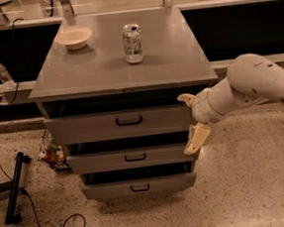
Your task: Open top drawer
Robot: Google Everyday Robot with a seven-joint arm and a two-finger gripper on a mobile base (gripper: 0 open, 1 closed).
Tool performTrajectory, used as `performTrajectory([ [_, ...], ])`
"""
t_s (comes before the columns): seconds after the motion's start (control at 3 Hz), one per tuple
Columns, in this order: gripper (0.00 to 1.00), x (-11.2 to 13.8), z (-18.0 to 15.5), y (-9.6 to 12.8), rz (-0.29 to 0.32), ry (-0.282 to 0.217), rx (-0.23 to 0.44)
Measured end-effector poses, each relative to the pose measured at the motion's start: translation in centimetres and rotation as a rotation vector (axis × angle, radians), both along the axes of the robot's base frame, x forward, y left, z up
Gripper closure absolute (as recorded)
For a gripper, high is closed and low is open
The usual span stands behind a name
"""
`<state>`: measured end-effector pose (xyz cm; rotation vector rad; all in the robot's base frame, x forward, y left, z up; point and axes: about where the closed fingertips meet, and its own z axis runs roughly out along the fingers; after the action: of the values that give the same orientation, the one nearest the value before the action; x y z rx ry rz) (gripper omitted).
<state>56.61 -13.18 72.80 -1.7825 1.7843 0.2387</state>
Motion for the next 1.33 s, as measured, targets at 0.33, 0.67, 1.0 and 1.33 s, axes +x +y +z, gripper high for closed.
performTrajectory([
  [0.33,0.0,2.2,-1.7,0.8,0.017,-0.038,-0.012],
  [0.67,0.0,3.7,-2.6,1.1,0.022,-0.064,-0.02],
  [1.0,0.0,5.2,-3.3,1.4,0.025,-0.084,-0.027],
  [1.33,0.0,7.0,-4.3,1.8,0.023,-0.093,-0.037],
])
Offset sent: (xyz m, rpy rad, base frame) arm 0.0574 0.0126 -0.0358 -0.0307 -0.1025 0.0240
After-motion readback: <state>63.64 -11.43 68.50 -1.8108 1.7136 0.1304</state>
